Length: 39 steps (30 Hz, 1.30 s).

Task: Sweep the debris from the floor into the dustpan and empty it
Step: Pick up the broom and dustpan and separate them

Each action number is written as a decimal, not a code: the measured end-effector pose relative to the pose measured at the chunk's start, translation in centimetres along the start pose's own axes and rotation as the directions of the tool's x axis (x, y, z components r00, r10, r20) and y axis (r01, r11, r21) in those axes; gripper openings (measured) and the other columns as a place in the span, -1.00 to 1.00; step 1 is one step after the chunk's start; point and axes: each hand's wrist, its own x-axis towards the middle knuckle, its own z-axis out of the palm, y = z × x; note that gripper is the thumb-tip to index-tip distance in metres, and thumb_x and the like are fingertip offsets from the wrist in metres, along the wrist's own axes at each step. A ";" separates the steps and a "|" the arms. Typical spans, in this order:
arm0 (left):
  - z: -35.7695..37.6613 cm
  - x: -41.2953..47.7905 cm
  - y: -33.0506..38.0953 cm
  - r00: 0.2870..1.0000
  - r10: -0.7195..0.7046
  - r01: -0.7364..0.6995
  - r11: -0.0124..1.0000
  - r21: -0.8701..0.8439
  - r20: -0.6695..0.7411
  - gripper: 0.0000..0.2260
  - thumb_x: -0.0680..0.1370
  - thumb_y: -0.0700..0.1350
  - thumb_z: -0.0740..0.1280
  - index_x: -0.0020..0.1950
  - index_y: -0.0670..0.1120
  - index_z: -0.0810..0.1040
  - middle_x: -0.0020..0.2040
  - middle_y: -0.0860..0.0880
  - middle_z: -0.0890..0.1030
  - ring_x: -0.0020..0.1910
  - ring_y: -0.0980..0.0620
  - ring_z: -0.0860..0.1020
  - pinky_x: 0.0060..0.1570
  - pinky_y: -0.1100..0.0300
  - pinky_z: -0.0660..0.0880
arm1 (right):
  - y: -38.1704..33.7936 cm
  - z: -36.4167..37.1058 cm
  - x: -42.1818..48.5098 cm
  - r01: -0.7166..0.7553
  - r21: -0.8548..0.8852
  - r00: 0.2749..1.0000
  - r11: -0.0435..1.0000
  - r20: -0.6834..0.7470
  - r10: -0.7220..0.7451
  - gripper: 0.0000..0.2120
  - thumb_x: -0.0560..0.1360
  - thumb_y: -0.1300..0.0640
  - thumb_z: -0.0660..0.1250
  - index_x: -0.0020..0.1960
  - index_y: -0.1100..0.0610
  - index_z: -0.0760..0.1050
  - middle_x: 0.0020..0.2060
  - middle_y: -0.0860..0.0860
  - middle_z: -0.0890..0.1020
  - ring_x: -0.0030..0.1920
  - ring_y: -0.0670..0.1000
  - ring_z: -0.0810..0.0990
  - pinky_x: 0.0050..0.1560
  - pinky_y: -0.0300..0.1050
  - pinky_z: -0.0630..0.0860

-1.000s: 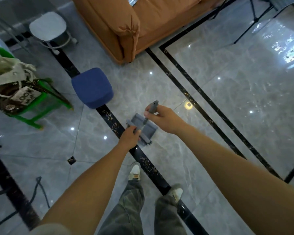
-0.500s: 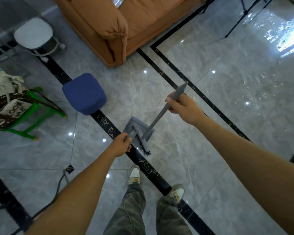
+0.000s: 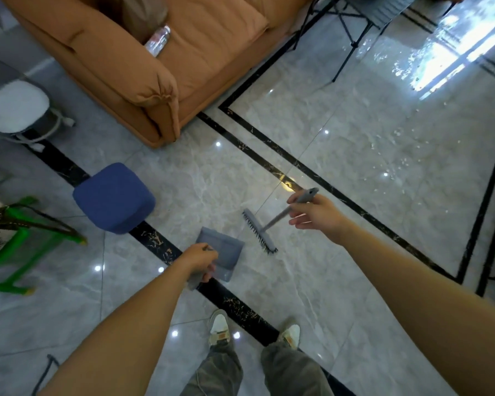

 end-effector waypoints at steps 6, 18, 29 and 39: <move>-2.1 -1.5 5.2 0.997 0.075 -0.072 0.995 0.068 -0.036 -0.92 0.57 -0.17 0.29 -0.10 -0.16 0.50 -0.23 -0.24 0.64 -0.45 -0.06 0.45 -0.36 0.11 0.54 | 0.7 -3.7 1.3 -0.094 0.265 0.995 0.959 0.006 0.096 -0.61 0.61 0.26 0.05 0.16 0.23 0.65 0.11 0.32 0.68 0.11 0.30 0.70 0.19 0.23 0.62; -3.9 -1.2 15.5 0.992 0.061 -0.039 0.980 0.197 -0.106 -0.76 0.59 -0.03 0.37 -0.15 -0.16 0.47 -0.34 -0.14 0.45 -0.50 -0.01 0.41 -0.45 0.11 0.49 | -1.9 -10.1 11.3 -0.272 0.487 0.961 0.830 0.178 0.211 -0.89 0.51 0.18 0.38 -0.02 0.23 0.57 -0.06 0.26 0.59 0.04 0.24 0.63 0.26 0.19 0.57; -4.2 0.5 28.2 0.924 0.185 -0.059 0.934 0.352 -0.336 -0.66 0.64 0.01 0.30 -0.26 -0.14 0.51 -0.41 -0.11 0.38 -0.47 -0.03 0.37 -0.38 0.14 0.37 | -7.5 -16.5 21.2 -0.333 0.407 0.942 0.850 0.181 0.283 -0.50 0.55 0.38 0.30 0.44 0.18 0.27 -0.08 0.37 0.65 -0.12 0.23 0.71 -0.18 0.07 0.72; -8.6 5.4 35.1 0.899 0.156 -0.036 0.958 0.285 -0.410 -0.66 0.62 0.04 0.30 -0.28 -0.10 0.52 -0.42 -0.12 0.41 -0.48 -0.02 0.34 -0.46 0.16 0.33 | -12.4 -16.0 32.2 -0.452 0.184 0.892 0.873 0.071 0.447 -0.78 0.63 0.29 0.13 0.24 0.32 0.42 -0.10 0.22 0.54 -0.48 -0.02 0.36 -0.63 -0.25 0.33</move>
